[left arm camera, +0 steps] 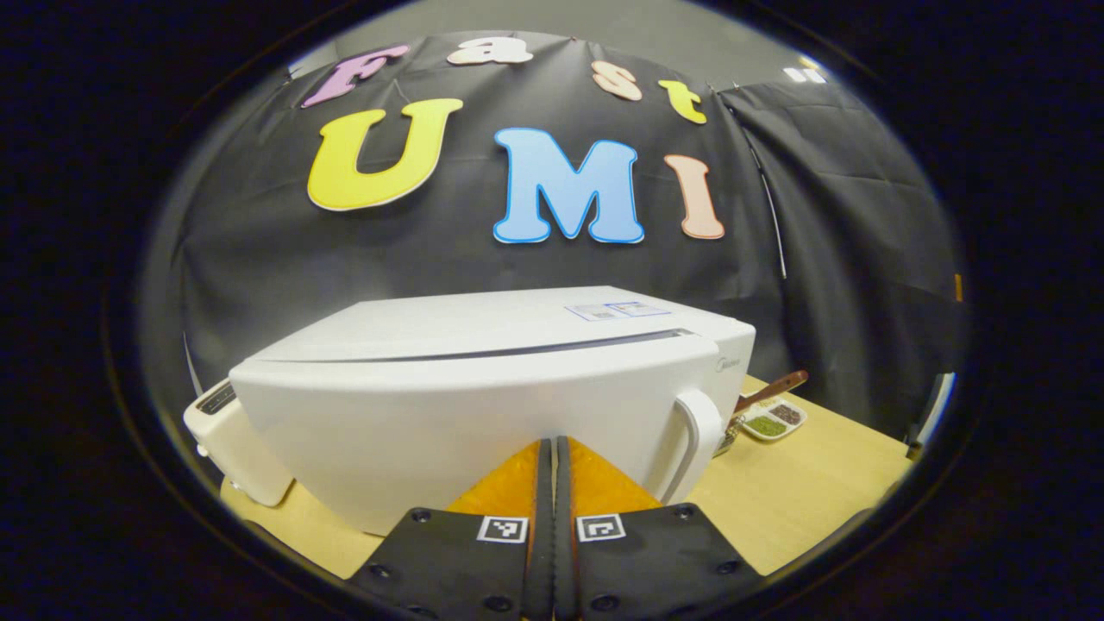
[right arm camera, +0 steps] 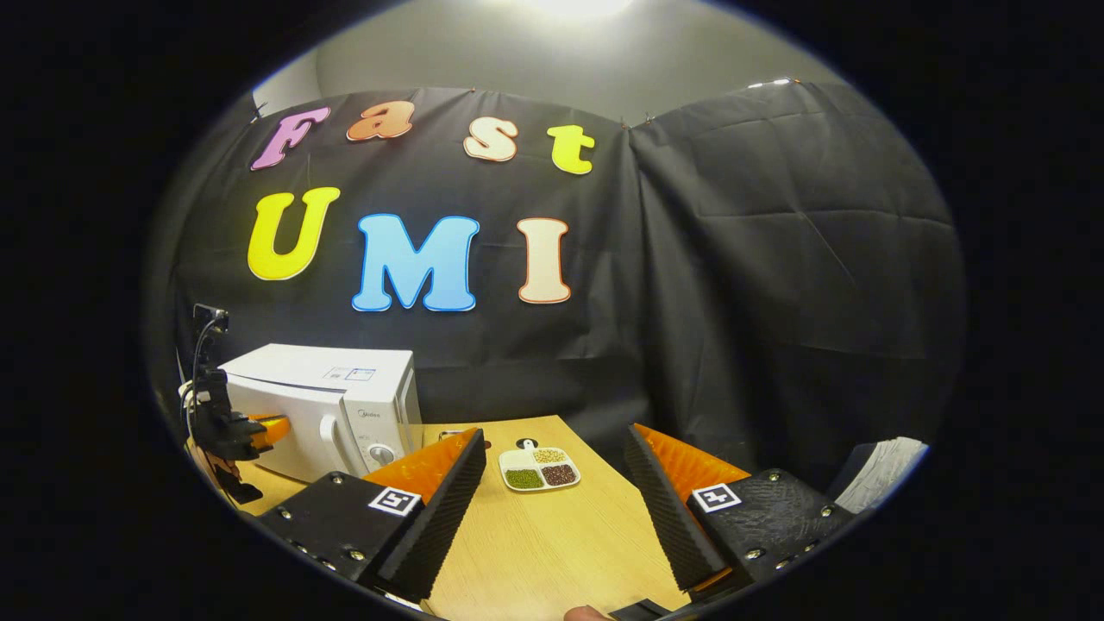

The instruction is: Open the microwave oven with the left hand, put the food in, and close the microwave oven.

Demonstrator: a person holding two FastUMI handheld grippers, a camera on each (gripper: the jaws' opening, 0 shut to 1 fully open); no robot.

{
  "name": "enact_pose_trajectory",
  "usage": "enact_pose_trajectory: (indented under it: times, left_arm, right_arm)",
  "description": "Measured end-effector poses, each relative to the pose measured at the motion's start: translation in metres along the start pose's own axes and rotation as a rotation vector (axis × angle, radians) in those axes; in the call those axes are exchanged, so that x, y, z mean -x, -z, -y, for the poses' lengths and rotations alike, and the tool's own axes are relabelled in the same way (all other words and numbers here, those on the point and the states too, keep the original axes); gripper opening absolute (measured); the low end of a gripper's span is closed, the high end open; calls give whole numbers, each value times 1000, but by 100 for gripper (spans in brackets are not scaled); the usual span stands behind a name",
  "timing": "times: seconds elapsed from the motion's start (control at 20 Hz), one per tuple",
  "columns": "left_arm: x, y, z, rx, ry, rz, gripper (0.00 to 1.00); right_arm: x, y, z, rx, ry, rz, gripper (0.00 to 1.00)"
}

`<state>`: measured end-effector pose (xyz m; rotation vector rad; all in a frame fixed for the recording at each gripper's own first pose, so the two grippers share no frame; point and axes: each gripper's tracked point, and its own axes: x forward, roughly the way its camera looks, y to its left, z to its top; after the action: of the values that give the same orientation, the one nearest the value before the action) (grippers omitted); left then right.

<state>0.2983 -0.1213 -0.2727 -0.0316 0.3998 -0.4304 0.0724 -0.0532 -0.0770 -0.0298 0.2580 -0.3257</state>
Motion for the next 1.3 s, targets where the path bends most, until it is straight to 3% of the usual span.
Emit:
enact_pose_trajectory:
  times: [0.3,0.75,1.3]
  left_arm:
    - [-3,1,-5,3,-59,20,7]
    - [3,-21,-8,-87,-139,57,7]
    - [137,-90,29,-35,-167,201,7]
  right_arm:
    - [2,2,-2,-2,-8,-10,99]
    - [13,3,-19,20,-101,-20,99]
    - [30,-17,-34,-22,-300,53,98]
